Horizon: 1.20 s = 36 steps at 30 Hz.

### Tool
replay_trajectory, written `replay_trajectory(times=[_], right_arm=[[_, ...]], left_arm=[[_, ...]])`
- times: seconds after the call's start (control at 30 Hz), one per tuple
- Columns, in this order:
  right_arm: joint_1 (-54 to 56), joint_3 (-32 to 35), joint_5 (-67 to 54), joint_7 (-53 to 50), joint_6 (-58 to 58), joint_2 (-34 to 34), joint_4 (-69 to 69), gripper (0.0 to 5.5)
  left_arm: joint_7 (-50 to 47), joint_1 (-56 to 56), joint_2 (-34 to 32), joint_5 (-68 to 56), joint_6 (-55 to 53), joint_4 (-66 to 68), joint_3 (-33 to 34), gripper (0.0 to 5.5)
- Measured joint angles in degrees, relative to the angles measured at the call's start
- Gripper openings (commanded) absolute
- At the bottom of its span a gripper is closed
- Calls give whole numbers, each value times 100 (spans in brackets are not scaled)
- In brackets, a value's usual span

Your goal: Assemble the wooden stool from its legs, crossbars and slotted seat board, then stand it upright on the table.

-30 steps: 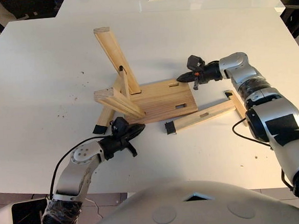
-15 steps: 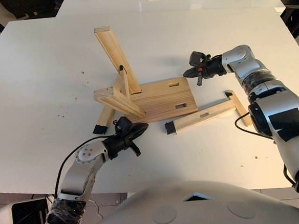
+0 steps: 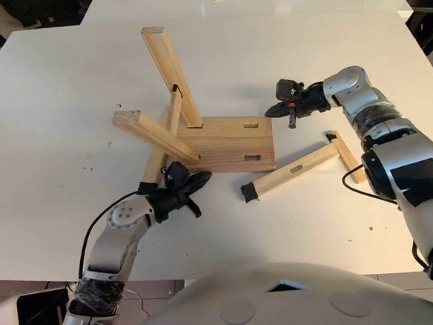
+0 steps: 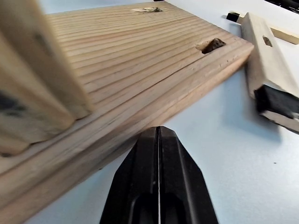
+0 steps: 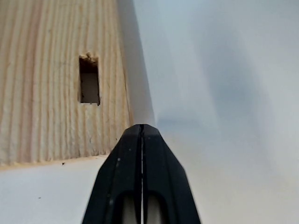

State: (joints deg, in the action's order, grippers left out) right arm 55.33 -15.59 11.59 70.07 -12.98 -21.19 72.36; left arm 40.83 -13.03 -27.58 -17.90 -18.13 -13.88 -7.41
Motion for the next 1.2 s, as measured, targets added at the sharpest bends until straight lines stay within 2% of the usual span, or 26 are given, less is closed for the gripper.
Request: replay_trajectory(times=[0.27, 0.57, 0.7, 1.0, 1.2], right_arm=[[-394, -98, -17, 830, -9, -45, -218, 2], [-874, 48, -289, 1125, 156, -160, -871, 2], [-1572, 121, -597, 1255, 448, -263, -1962, 2], [-3906, 10, -1099, 1031, 1632, -867, -5848, 2], [-4489, -16, -1124, 511, 2337, -915, -6908, 2]], left_arm=[[-83, 100, 54, 81, 10, 108, 45, 0], [-193, 351, 167, 205, 60, 333, 46, 0], [-218, 431, 203, 212, 58, 333, 51, 0], [-238, 438, 95, 210, -137, 74, 74, 0], [-271, 331, 28, 210, -273, -107, 109, 0]])
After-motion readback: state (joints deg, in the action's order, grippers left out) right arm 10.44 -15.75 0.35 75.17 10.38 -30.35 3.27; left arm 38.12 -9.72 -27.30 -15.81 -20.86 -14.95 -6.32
